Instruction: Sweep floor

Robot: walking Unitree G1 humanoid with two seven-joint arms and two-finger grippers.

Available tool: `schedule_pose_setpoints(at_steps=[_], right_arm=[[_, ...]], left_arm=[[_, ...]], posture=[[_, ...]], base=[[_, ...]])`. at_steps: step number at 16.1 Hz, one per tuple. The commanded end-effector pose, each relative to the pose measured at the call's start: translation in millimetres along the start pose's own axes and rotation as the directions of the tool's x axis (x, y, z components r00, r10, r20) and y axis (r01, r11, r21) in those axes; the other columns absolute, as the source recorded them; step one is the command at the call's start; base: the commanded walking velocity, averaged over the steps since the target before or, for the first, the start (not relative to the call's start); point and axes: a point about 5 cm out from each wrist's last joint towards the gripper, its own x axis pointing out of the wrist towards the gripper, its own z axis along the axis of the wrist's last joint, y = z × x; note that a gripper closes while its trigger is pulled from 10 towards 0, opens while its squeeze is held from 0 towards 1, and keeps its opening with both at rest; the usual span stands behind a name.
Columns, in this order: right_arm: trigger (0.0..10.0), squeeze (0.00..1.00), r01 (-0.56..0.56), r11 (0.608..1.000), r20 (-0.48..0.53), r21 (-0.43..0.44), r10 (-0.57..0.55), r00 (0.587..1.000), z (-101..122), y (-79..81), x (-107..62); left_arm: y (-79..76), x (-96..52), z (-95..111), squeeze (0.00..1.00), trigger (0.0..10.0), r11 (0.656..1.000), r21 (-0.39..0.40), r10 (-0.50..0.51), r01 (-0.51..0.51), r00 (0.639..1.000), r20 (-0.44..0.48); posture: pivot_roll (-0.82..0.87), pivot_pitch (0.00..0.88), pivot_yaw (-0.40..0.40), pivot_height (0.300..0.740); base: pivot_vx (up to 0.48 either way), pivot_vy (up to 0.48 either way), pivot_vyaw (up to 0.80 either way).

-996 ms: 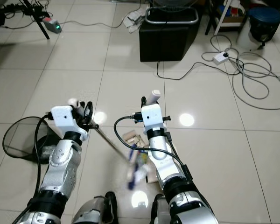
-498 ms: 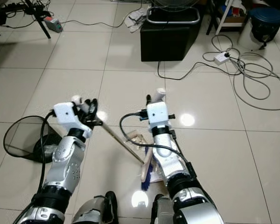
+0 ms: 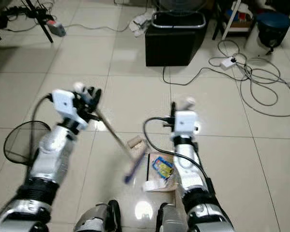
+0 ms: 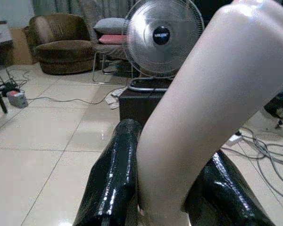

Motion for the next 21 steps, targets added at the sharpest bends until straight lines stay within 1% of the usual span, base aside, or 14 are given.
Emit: schedule_pose_setpoints(at_steps=[1, 3, 4, 5, 6, 9, 11, 13, 15, 16, 17, 18, 20, 21], right_arm=[[10.0, 0.00, -0.002, 1.000, 0.029, 0.019, 0.001, 1.000, 4, -0.8, -0.7], [10.0, 0.00, 0.011, 0.999, 0.096, 0.048, -0.016, 0.995, 18, -16.7, 0.5], [10.0, 0.00, 0.011, 0.998, 0.104, 0.054, -0.017, 0.994, 20, -18.2, 1.4], [10.0, 0.00, -0.003, 0.997, 0.142, 0.077, -0.008, 0.990, 32, -24.6, 1.3], [10.0, 0.00, -0.009, 0.995, 0.158, 0.096, -0.006, 0.987, 38, -27.6, 1.5], [10.0, 0.00, -0.028, 0.988, 0.186, 0.155, -0.001, 0.983, 63, -38.2, -1.0], [10.0, 0.00, -0.036, 0.982, 0.198, 0.186, -0.001, 0.980, 79, -43.2, -1.3], [10.0, 0.00, -0.029, 0.980, 0.197, 0.199, -0.011, 0.980, 93, -48.4, 0.2], [10.0, 0.00, 0.048, 0.950, 0.169, 0.310, -0.105, 0.980, 99, -59.0, 1.1], [10.0, 0.00, 0.065, 0.935, 0.158, 0.348, -0.127, 0.979, 102, -62.0, 1.8], [10.0, 0.00, 0.054, 0.920, 0.164, 0.387, -0.127, 0.978, 112, -62.0, 4.1], [10.0, 0.00, 0.015, 0.909, 0.164, 0.417, -0.092, 0.982, 120, -59.0, 8.0], [10.0, 0.00, -0.071, 0.895, 0.163, 0.440, -0.002, 0.987, 135, -52.0, 18.5], [10.0, 0.00, -0.080, 0.892, 0.170, 0.446, 0.003, 0.985, 142, -51.5, 22.6]], left_arm=[[5.2, 0.9, 5, 0.00, 10.0, 1.000, 0.005, -0.005, 0.005, 1.000, 0.027], [21.9, -2.0, 8, 0.00, 10.0, 0.998, 0.067, 0.007, -0.008, 1.000, 0.015], [24.3, -2.0, 8, 0.00, 10.0, 0.997, 0.073, 0.011, -0.012, 1.000, 0.012], [32.4, -6.7, 8, 0.00, 10.0, 0.993, 0.114, 0.029, -0.028, 1.000, -0.011], [37.2, -9.7, 7, 0.00, 10.0, 0.991, 0.129, 0.049, -0.045, 0.998, -0.028], [51.7, -27.5, -2, 0.00, 10.0, 0.977, 0.182, 0.129, -0.110, 0.987, -0.097], [58.0, -37.5, -5, 0.00, 10.0, 0.968, 0.212, 0.161, -0.133, 0.980, -0.121], [60.9, -50.2, -8, 0.00, 10.0, 0.962, 0.222, 0.188, -0.156, 0.973, -0.134], [59.6, -59.4, -11, 0.00, 10.0, 0.957, 0.231, 0.210, -0.175, 0.968, -0.138], [60.2, -61.9, -12, 0.00, 10.0, 0.954, 0.236, 0.222, -0.185, 0.965, -0.142], [61.7, -65.8, -12, 0.00, 10.0, 0.950, 0.240, 0.238, -0.199, 0.960, -0.149], [62.3, -67.5, -13, 0.00, 10.0, 0.947, 0.245, 0.252, -0.208, 0.954, -0.163], [58.7, -72.3, -17, 0.00, 10.0, 0.947, 0.255, 0.249, -0.197, 0.950, -0.189], [56.9, -72.6, -17, 0.00, 10.0, 0.946, 0.256, 0.249, -0.198, 0.951, -0.185]], posture=[[-0.04, 0.059, 0.070, 0.740], [-0.05, 0.034, 0.069, 0.740], [-0.05, 0.025, 0.067, 0.740], [-0.05, 0.017, 0.062, 0.740], [-0.05, 0.016, 0.059, 0.740], [-0.05, 0.009, 0.055, 0.740], [-0.05, 0.015, 0.054, 0.740], [-0.05, 0.018, 0.052, 0.740], [-0.05, 0.014, 0.053, 0.740], [-0.06, 0.011, 0.054, 0.740], [-0.06, 0.011, 0.054, 0.740], [-0.06, 0.009, 0.057, 0.740], [-0.06, 0.006, 0.052, 0.740], [-0.06, 0.006, 0.049, 0.740]], base=[[0.000, 0.000, 0.00], [0.000, 0.000, 0.00], [0.000, 0.000, 0.00], [0.000, 0.000, 0.00], [0.000, 0.000, 0.00], [0.000, 0.000, 0.00], [0.000, 0.000, 0.00], [0.000, 0.000, 0.00], [0.000, 0.000, 0.00], [0.000, 0.000, 0.00], [0.000, 0.000, 0.00], [0.000, 0.000, 0.00], [0.000, 0.000, 0.00], [0.000, 0.000, 0.00]])
